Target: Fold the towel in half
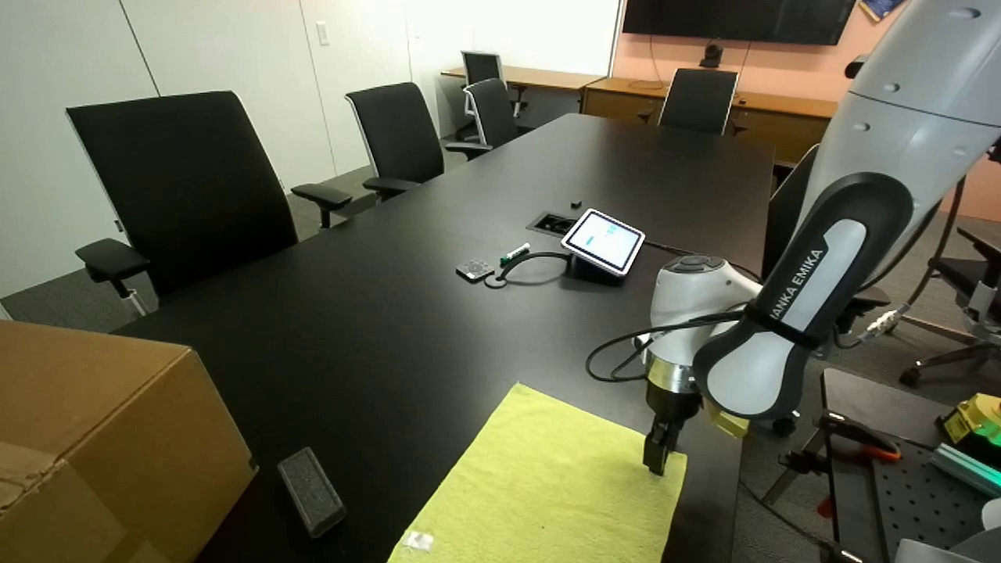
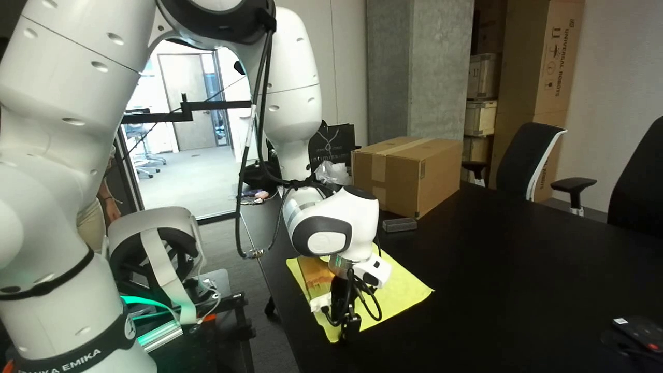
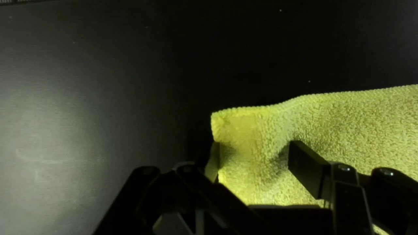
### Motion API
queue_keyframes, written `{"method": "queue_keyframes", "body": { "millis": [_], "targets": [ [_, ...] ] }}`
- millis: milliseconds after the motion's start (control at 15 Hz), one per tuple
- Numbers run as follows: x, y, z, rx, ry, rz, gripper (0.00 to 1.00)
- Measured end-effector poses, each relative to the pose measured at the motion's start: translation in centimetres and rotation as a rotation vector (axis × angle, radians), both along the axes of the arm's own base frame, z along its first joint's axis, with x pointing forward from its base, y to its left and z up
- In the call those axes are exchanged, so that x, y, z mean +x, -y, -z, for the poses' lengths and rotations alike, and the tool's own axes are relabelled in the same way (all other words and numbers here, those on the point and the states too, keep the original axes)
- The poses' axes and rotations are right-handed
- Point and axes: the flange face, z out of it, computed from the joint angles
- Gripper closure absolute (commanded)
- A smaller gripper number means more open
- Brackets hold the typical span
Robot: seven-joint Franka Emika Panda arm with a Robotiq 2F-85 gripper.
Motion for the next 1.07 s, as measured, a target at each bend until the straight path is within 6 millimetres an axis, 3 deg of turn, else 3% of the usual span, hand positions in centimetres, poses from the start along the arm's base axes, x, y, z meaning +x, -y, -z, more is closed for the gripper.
{"method": "queue_keyframes", "body": {
  "millis": [133,400,600,800,1067],
  "targets": [
    [0.1,0.0,-0.1,0.002,-0.009,0.000,0.66],
    [0.4,-0.1,-0.7,0.005,-0.023,-0.002,0.94],
    [0.3,-0.1,-0.8,0.007,-0.035,-0.002,1.00],
    [0.2,-0.1,-0.8,0.008,-0.046,-0.005,0.94],
    [0.1,0.0,-1.1,0.018,-0.065,-0.020,0.96]
  ]
}}
